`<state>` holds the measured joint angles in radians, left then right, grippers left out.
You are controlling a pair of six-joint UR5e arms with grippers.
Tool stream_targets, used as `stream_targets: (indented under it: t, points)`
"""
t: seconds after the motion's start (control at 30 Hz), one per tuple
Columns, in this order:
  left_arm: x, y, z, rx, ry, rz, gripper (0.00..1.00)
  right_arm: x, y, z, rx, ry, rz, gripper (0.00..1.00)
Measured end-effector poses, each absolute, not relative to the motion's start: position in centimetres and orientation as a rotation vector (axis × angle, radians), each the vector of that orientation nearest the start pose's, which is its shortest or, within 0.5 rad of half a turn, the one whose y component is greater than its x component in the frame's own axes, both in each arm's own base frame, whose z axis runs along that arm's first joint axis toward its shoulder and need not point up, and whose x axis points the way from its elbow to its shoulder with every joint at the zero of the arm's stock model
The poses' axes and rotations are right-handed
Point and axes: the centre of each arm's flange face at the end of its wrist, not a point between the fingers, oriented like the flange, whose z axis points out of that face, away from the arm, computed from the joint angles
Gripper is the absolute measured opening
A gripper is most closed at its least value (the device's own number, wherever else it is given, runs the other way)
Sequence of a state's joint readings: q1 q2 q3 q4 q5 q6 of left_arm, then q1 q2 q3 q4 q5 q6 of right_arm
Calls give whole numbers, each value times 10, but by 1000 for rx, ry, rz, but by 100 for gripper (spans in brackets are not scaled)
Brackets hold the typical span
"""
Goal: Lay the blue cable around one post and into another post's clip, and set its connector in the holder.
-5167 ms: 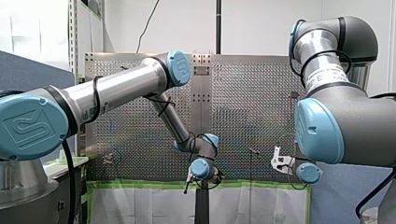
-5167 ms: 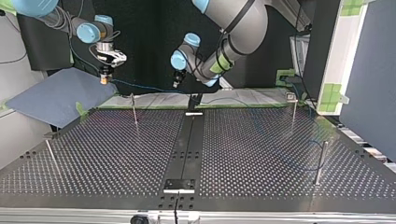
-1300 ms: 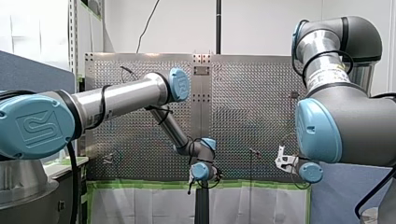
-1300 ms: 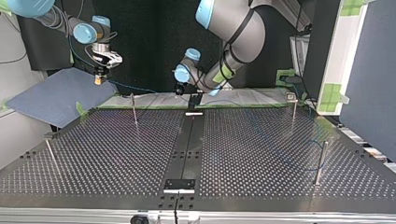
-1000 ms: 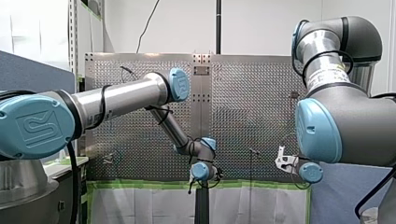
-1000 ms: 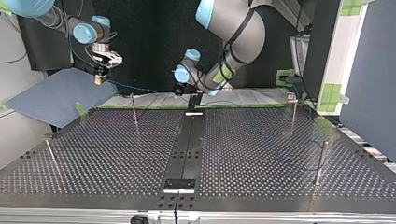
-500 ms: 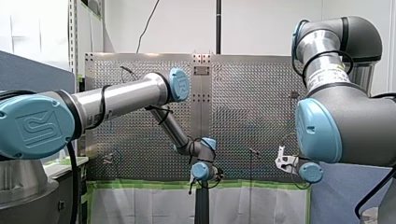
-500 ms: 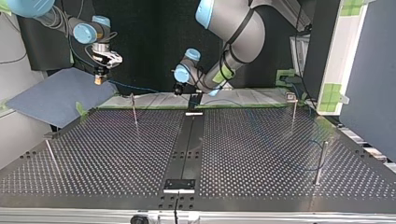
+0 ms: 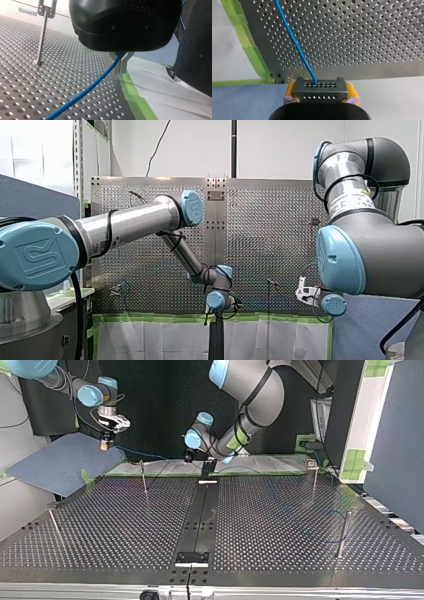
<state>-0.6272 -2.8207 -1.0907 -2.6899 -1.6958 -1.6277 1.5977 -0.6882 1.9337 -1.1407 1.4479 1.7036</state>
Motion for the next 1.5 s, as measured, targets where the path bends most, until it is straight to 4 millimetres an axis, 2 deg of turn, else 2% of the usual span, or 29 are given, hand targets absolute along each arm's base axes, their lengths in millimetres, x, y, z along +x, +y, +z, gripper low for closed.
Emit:
stream_targets:
  t: [0.17,0.43,0.7,1.03,1.3,1.5]
  points:
    - [530,-536,-89,454,1840,-355,2,154,-539,-49,1318,-1338,1353,0]
    - [516,-533,-83,470,1848,-355,2,139,-543,-48,1280,-1365,1345,0]
    - [503,-547,-79,511,1833,-361,2,117,-550,-47,1227,-1396,1342,0]
    - [487,-572,-51,536,1789,-399,2,103,-558,-45,1189,-1410,1341,0]
    - [482,-577,-49,543,1784,-409,2,87,-575,-38,1152,-1415,1338,0]
    - [483,-577,-48,541,1783,-411,2,81,-580,-36,1140,-1420,1338,0]
